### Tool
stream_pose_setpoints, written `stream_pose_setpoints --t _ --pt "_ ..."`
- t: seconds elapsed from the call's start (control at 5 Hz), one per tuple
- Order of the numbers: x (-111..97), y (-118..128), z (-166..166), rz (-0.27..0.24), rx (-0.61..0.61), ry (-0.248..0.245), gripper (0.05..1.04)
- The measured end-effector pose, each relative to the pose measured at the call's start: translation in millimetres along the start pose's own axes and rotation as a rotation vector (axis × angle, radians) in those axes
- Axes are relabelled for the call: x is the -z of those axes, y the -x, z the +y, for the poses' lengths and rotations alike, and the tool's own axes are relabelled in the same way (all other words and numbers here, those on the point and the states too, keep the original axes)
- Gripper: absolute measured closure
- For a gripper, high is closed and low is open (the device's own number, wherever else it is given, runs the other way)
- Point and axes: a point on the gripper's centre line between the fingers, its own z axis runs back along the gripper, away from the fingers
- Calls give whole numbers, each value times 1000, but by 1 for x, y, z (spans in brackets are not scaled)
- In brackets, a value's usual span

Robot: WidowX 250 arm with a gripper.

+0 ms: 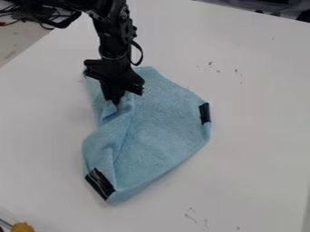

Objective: Unfold the cloth from right to left

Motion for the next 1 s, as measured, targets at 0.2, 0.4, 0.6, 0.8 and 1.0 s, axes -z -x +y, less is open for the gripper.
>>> stream_pose_setpoints --t 0.2,0.4,0.6,0.8,1.0 --pt "-23 -4 0 -43 -26 -37 1011" --pt "-49 12 9 -93 -96 -80 1012" --pt "-56 40 31 -110 -180 -92 1012" --pt "-48 66 50 -132 -241 -80 1014" --pt "-44 90 76 -130 -255 -90 1014"
